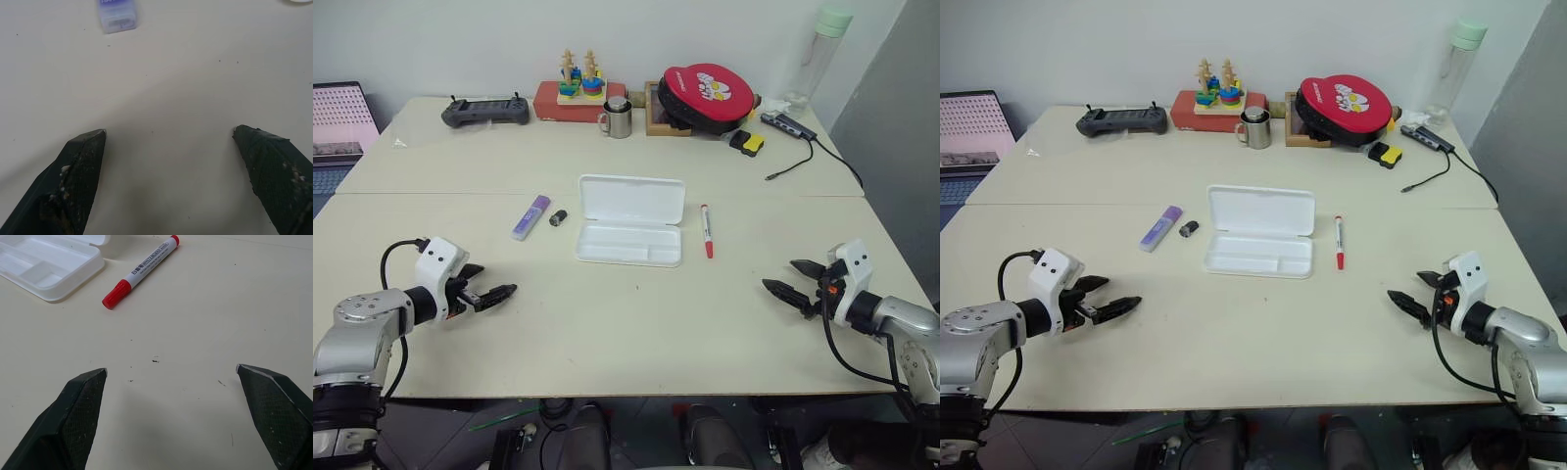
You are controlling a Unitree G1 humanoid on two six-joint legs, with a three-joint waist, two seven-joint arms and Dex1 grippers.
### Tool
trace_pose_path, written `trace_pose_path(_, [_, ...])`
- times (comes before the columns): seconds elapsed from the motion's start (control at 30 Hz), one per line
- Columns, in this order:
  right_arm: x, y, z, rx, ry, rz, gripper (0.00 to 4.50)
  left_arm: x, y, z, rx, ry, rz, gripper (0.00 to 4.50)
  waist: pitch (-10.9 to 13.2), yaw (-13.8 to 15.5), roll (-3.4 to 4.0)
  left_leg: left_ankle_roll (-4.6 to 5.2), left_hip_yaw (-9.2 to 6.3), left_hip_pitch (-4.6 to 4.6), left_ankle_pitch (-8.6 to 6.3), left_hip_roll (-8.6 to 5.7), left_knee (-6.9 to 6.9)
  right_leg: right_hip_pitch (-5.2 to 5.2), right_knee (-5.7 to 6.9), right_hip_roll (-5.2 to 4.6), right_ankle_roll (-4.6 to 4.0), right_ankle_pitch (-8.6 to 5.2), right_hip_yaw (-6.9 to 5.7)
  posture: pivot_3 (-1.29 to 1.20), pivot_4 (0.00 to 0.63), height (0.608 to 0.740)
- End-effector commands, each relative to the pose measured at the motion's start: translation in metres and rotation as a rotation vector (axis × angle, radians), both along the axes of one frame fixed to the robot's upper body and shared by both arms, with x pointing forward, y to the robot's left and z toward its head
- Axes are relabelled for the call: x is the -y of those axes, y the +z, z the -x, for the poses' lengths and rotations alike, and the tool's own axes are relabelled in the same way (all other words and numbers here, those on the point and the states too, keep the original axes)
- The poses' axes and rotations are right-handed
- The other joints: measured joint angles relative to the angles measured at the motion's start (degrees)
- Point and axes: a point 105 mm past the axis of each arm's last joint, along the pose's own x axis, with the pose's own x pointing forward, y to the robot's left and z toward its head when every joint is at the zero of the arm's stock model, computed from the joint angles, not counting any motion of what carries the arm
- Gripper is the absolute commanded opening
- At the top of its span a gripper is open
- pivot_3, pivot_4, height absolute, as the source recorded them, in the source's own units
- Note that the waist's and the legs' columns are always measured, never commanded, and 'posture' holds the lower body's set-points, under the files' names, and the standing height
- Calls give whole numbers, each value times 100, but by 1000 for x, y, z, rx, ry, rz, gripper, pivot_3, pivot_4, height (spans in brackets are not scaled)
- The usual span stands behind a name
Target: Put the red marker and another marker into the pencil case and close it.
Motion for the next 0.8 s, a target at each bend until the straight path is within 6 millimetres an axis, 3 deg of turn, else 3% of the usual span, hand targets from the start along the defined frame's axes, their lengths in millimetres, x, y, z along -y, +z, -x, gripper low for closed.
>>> trace_pose_path(0.03, [2, 13, 1, 45, -1, -4, 4460, 3, 7, -4, 28, -11, 15, 4500, 0, 0, 0, 0, 0, 0, 0, 0, 1, 1, 1, 0, 0, 0, 0, 0, 150, 740])
trace_pose_path(0.13, [0, 13, 0, 48, 3, -5, 4460, 5, 7, -5, 29, -15, 20, 4500, 0, 0, 0, 0, 0, 0, 0, 0, 2, 1, 4, 0, 2, 1, 0, 0, 150, 740])
trace_pose_path(0.2, [-7, 25, -1, 78, 34, -13, 4460, 13, 17, -11, 71, -33, 56, 4500, 0, 1, 0, 0, 0, 0, 0, 0, 7, 1, 10, 1, 17, 9, 0, 0, 150, 740])
trace_pose_path(0.27, [-22, 42, -3, 107, 98, -7, 4460, 34, 31, -13, 103, -100, 144, 4500, 1, 3, 0, 0, 0, 0, 0, 0, 10, 1, 11, 1, 25, 14, 0, 0, 150, 740])
trace_pose_path(0.37, [-40, 52, -9, 118, 163, 100, 4460, 65, 48, -11, 157, -230, 179, 4500, 4, -6, -1, 1, 0, -2, 1, 0, 24, 2, 12, 1, 24, 14, 4, 0, 150, 740])
trace_pose_path(0.47, [-65, 53, -8, 114, 275, 121, 4460, 96, 69, -6, 198, -367, 283, 4500, 3, -3, -6, 2, -3, 0, 2, 3, 25, 4, 13, 5, 23, 14, 1, 0, 150, 740])
trace_pose_path(0.57, [-111, 51, -12, 94, 436, 144, 4460, 126, 88, -5, 246, -515, 303, 4500, 4, -13, -6, 2, -3, -1, 2, 2, 25, 6, 12, 5, 32, 18, 2, 0, 150, 740])
trace_pose_path(0.7, [-154, 44, -21, 57, 567, 204, 4460, 151, 95, -4, 261, -623, 332, 4500, 5, -47, -5, 2, -3, -1, 2, 1, 25, 3, 13, 7, 51, 29, 2, 0, 150, 740])
trace_pose_path(0.8, [-166, 42, -29, 51, 589, 224, 4460, 156, 96, -5, 269, -635, 337, 4500, 5, -40, -6, 2, -4, -3, 2, 0, 24, 4, 12, 8, 49, 29, 1, 0, 150, 740])
